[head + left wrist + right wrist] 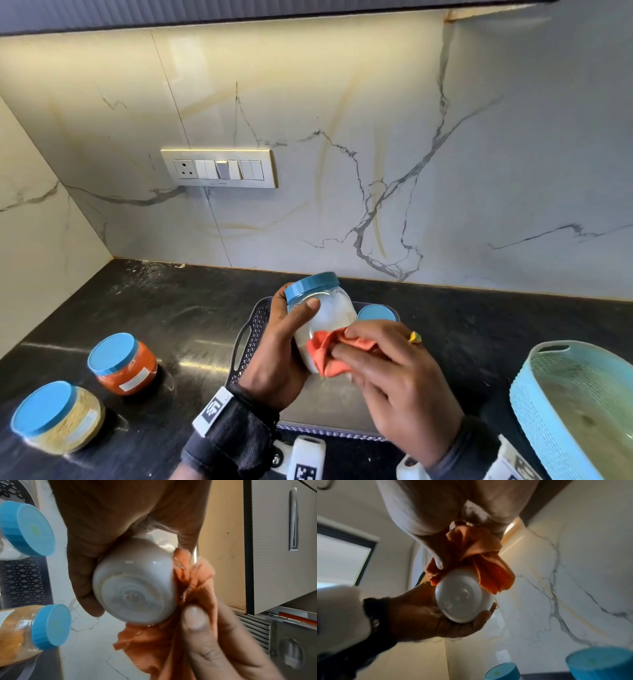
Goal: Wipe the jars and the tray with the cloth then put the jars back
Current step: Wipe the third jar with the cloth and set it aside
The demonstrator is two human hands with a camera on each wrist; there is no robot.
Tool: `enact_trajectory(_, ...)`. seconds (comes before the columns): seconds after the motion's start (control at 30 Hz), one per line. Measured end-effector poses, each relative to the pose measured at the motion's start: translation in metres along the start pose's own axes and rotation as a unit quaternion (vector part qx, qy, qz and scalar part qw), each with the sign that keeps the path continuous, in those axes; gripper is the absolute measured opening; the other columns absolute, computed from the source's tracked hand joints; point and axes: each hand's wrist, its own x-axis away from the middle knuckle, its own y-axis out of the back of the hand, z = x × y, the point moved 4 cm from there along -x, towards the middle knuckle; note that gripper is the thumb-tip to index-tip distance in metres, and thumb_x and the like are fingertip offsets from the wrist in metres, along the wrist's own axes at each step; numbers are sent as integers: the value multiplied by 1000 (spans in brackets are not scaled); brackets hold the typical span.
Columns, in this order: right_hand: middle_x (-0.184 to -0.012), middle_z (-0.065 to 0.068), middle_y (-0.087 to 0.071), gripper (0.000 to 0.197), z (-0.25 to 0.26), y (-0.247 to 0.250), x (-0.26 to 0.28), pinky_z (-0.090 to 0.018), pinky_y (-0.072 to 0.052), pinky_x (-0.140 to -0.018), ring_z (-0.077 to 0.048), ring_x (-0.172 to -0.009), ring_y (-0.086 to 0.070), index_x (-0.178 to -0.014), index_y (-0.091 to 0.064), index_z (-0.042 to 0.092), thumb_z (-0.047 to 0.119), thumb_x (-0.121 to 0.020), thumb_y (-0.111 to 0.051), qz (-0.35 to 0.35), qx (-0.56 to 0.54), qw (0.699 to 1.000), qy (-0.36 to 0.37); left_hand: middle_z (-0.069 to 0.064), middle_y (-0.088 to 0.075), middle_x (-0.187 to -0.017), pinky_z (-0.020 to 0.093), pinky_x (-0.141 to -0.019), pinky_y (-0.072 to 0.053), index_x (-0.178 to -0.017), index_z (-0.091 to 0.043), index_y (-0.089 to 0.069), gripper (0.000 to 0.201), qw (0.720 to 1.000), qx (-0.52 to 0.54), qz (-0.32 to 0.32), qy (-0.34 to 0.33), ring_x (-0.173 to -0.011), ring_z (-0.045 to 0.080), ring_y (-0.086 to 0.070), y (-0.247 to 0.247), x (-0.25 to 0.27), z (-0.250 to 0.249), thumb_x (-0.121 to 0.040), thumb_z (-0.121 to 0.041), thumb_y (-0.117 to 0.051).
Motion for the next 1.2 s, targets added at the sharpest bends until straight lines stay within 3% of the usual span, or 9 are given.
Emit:
enact_trajectory(0.17, -109, 3, -70, 31, -28, -4, 3, -11, -52, -84, -9, -103, -67, -111, -78, 23, 6, -86, -72, -91, -221, 954, -181, 18, -67, -115, 56, -84, -56, -133, -16, -48, 53, 1000, -7, -1, -19, -98, 33, -67, 4, -2, -2, -82, -17, -65)
enact_trajectory(0.4, -99, 10, -78, 47, -47, -33, 7, -28, -56, -88, -11, -98, -72, -94, -78, 48, 2, -90, -71, -91, -343, 871, -339, 10, -67, -113, 51, -86, -56, -133, -18, -40, 68, 996, -60, -15, -61, -100, 26, -67, 10, 4, 0, -76, -27, -76)
enact_trajectory(0.53, -98, 14, -73, 23, -40, -28, -12, -31, -56, -85, -8, -96, -69, -104, -77, 40, 25, -87, -70, -109, -233, 923, -285, 22, -64, -126, 46, -62, -62, -134, -16, -45, 71, 992, -103, -55, -44, -107, 42, -64, 7, 9, 5, -90, -71, -52)
enact_trajectory(0.6, -99, 12, -68, 27, -34, -25, -23, -34, -55, -83, -10, -95, -67, -111, -77, 34, 33, -87, -64, -90, -165, 952, -241, 23, -68, -123, 36, -58, -60, -133, -12, -52, 75, 993, -99, -55, -45, -106, 44, -67, 6, 10, 7, -95, -73, -34)
enact_trajectory(0.67, -102, 6, -64, 28, -23, -26, -33, -35, -53, -82, -13, -94, -64, -112, -77, 30, 29, -88, -62, -58, -115, 975, -182, 22, -68, -128, 51, -80, -61, -134, -11, -57, 81, 994, -77, -54, -60, -116, 42, -66, 6, 10, 5, -94, -75, -30)
enact_trajectory(0.77, -110, 3, -61, 30, 2, -26, -42, -36, -54, -78, -21, -94, -61, -114, -72, 29, 27, -89, -57, 6, 11, 995, -103, 31, -58, -136, 64, -110, -43, -142, 0, -42, 99, 992, -62, -68, -84, -131, 47, -55, 13, 9, 8, -87, -83, -38)
enact_trajectory(0.9, -109, 1, -62, 24, 33, -33, -45, -39, -52, -73, -27, -94, -61, -108, -70, 24, 18, -87, -60, 35, 127, 990, -49, 30, -63, -125, 54, -106, -50, -137, 2, -41, 108, 990, -60, -86, -97, -121, 43, -62, 14, 9, 7, -77, -88, -47)
enact_trajectory(1.07, -109, 1, -65, 34, 49, -36, -34, -50, -43, -106, -25, -101, -62, -103, -72, 20, 10, -100, -39, 30, 189, 981, 22, 23, -63, -103, 51, -100, -51, -130, 6, -47, 107, 994, 2, -69, -86, -101, 35, -63, 10, 10, 3, -76, -86, -56)
enact_trajectory(1.2, -106, -3, -66, 25, 44, -32, -22, -42, -47, -97, -27, -95, -63, -99, -72, 15, 11, -103, -48, 31, 147, 987, 62, 27, -60, -114, 57, -105, -43, -135, 3, -48, 88, 997, 20, -67, -35, -105, 38, -60, 12, 8, 7, -87, -69, -64)
